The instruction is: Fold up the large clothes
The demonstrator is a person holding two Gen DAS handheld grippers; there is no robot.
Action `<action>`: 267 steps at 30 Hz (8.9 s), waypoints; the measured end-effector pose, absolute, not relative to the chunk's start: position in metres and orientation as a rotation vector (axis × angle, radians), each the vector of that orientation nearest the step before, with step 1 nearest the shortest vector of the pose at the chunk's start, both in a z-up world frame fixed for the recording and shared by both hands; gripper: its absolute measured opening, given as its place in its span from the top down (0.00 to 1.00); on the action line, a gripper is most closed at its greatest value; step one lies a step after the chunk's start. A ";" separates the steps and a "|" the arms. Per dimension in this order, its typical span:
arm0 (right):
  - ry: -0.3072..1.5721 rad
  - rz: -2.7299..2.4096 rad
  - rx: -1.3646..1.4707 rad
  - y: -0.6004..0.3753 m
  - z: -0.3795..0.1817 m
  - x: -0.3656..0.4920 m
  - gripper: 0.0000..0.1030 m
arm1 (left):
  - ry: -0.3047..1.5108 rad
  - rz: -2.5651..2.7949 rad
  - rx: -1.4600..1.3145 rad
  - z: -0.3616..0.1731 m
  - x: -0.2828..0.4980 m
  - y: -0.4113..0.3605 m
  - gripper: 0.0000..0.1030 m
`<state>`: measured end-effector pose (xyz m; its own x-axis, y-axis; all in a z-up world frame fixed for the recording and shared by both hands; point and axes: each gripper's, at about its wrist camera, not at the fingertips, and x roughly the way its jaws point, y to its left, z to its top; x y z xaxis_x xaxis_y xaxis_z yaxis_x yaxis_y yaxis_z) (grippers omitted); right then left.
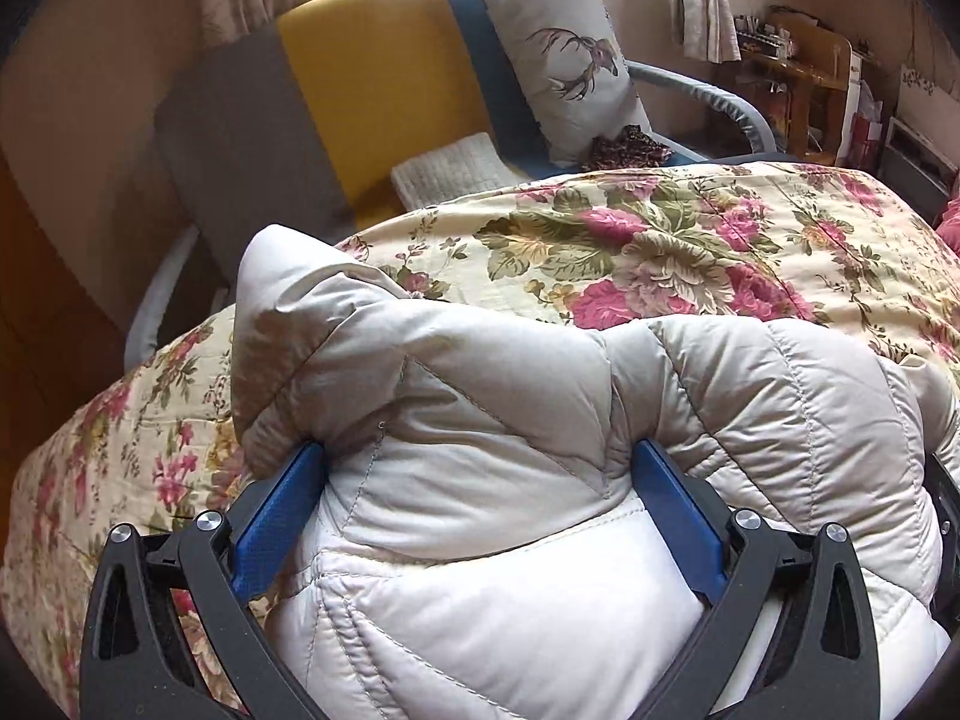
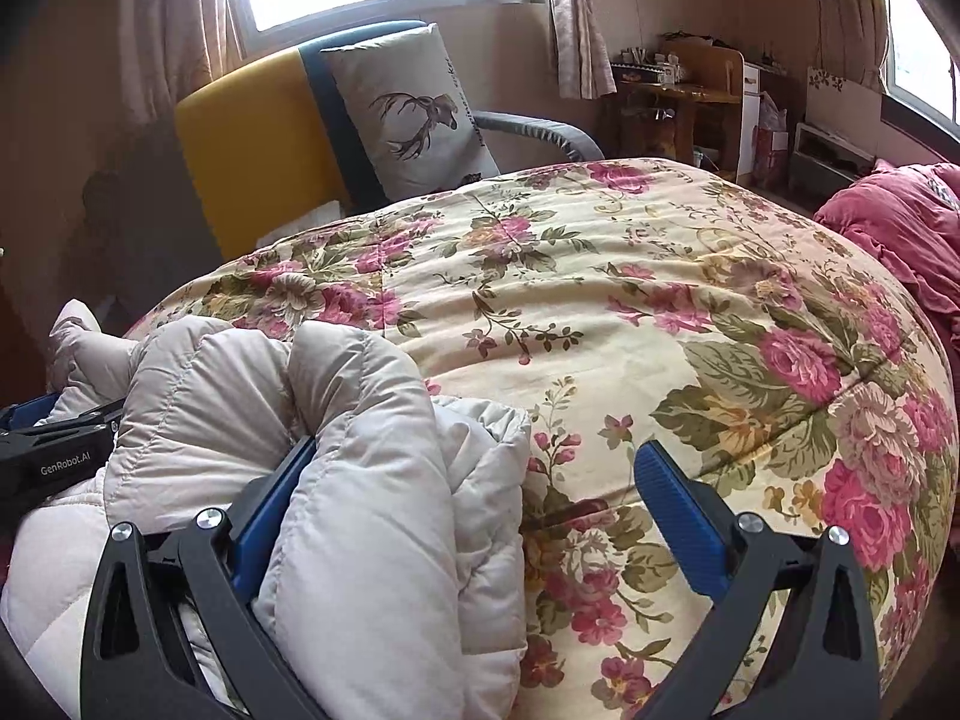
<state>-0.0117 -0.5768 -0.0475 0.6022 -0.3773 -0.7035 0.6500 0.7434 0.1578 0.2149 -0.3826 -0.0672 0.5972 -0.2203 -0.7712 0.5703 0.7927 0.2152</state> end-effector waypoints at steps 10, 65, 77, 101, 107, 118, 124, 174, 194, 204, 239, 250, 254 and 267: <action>0.681 -0.608 0.403 -0.573 -0.048 -0.016 0.02 | 0.790 -0.647 0.333 -0.021 0.133 -0.325 0.04; 0.828 -0.425 0.575 -0.554 -0.014 -0.064 0.02 | 1.021 -0.886 -0.168 -0.060 0.128 -0.199 0.04; 0.877 -0.210 0.809 -0.558 -0.028 -0.099 0.02 | 1.143 -0.949 -0.258 -0.082 0.129 -0.195 0.03; 0.965 0.140 0.907 -0.578 -0.061 -0.051 0.02 | 1.247 -1.042 -0.215 -0.103 0.126 -0.194 0.03; 0.991 0.154 0.892 -0.572 -0.063 -0.035 0.02 | 1.205 -1.034 -0.153 -0.098 0.117 -0.207 0.03; 0.847 0.145 0.831 -0.548 -0.059 -0.025 0.02 | 1.002 -0.996 -0.003 -0.070 0.095 -0.207 0.32; 0.788 0.133 0.808 -0.528 -0.050 -0.024 0.02 | 0.897 -0.956 0.052 -0.052 0.083 -0.197 0.39; 0.387 -0.242 0.762 -0.670 -0.036 -0.054 0.03 | 0.530 -1.338 0.173 -0.023 0.030 -0.332 0.43; 0.529 -0.487 0.764 -0.631 -0.065 -0.055 0.02 | 0.802 -1.154 0.180 -0.092 0.051 -0.344 0.12; 0.489 -0.635 0.625 -0.591 0.030 -0.096 0.02 | 0.806 -1.106 0.175 -0.081 0.033 -0.328 0.11; 0.605 -1.097 0.239 -0.460 0.046 -0.127 0.02 | 0.639 -0.973 0.307 -0.039 -0.051 -0.246 0.04; 0.645 -1.104 0.322 -0.449 0.041 -0.134 0.02 | 0.581 -0.890 0.342 -0.035 -0.073 -0.230 0.04; 0.638 -1.064 0.381 -0.450 0.040 -0.138 0.02 | 0.608 -0.888 0.328 -0.037 -0.070 -0.229 0.04; 0.660 -1.011 0.323 -0.437 0.043 -0.129 0.02 | 0.615 -0.865 0.301 -0.036 -0.065 -0.221 0.04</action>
